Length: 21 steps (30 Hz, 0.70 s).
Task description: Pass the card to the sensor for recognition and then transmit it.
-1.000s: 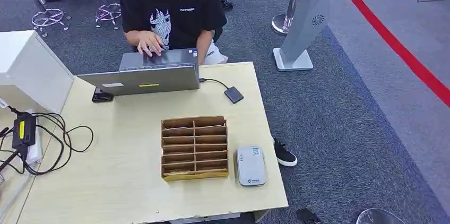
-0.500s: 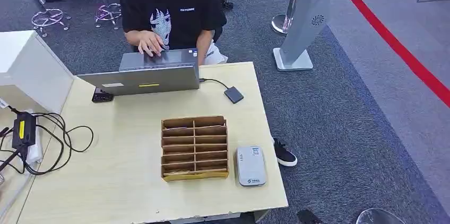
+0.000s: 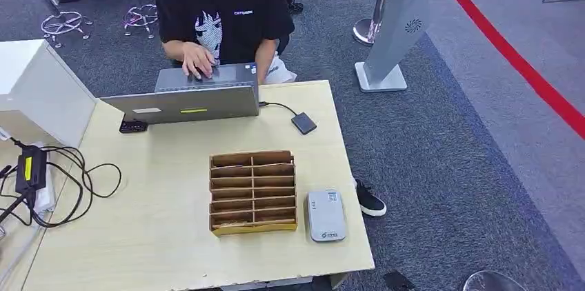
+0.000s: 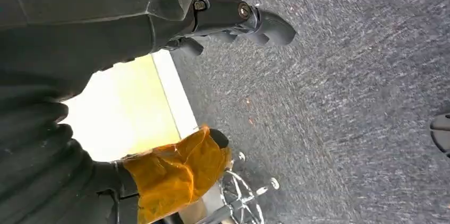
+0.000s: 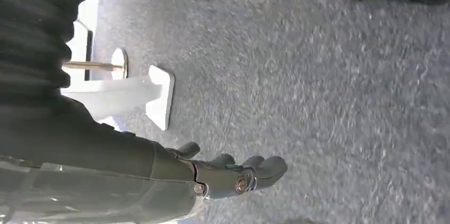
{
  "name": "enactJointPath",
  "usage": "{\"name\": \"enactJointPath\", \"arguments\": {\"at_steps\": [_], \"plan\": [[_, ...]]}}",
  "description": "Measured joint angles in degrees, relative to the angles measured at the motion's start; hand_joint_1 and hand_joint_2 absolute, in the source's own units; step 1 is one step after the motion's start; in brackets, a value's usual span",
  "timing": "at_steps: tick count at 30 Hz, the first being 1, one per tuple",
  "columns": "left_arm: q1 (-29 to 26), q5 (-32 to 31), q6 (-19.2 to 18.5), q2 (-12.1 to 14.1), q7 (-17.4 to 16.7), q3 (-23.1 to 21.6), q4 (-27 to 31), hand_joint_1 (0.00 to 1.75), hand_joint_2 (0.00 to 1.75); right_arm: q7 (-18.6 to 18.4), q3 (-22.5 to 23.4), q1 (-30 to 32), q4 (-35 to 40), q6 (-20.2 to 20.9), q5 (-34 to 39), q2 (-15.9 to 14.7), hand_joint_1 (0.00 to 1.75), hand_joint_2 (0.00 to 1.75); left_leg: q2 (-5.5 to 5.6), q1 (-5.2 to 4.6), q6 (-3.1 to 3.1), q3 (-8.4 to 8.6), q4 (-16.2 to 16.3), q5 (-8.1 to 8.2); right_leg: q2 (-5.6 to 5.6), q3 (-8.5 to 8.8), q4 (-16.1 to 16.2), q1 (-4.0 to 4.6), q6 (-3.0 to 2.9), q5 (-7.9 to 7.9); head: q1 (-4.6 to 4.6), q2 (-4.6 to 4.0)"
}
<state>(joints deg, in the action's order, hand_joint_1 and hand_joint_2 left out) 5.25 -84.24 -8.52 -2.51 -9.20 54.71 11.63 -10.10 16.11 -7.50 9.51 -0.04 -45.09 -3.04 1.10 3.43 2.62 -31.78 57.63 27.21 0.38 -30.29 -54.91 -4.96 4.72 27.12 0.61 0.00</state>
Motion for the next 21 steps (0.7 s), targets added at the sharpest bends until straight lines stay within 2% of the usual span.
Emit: {"name": "enactJointPath", "arguments": {"at_steps": [19, 21], "plan": [[0.01, 0.15, -0.04, 0.46, 0.00, 0.00, 0.00, 0.00, 1.75, 0.00, 0.35, 0.01, 0.00, 0.57, 0.02, 0.00, 0.00, 1.75, 0.00, -0.01, 0.00, -0.02, 0.01, 0.00, -0.01, 0.02, 0.02, -0.01, 0.00, 0.00, -0.02, 0.00], [0.01, 0.00, -1.08, 0.44, 0.26, 0.00, 0.00, 0.00, 1.75, 0.20, 0.35, 0.00, 0.00, 1.49, -0.02, 0.00, 0.00, 1.75, 0.00, -0.01, 0.00, -0.01, 0.01, 0.00, -0.01, 0.02, 0.02, -0.01, 0.00, 0.00, 0.00, 0.00]]}}
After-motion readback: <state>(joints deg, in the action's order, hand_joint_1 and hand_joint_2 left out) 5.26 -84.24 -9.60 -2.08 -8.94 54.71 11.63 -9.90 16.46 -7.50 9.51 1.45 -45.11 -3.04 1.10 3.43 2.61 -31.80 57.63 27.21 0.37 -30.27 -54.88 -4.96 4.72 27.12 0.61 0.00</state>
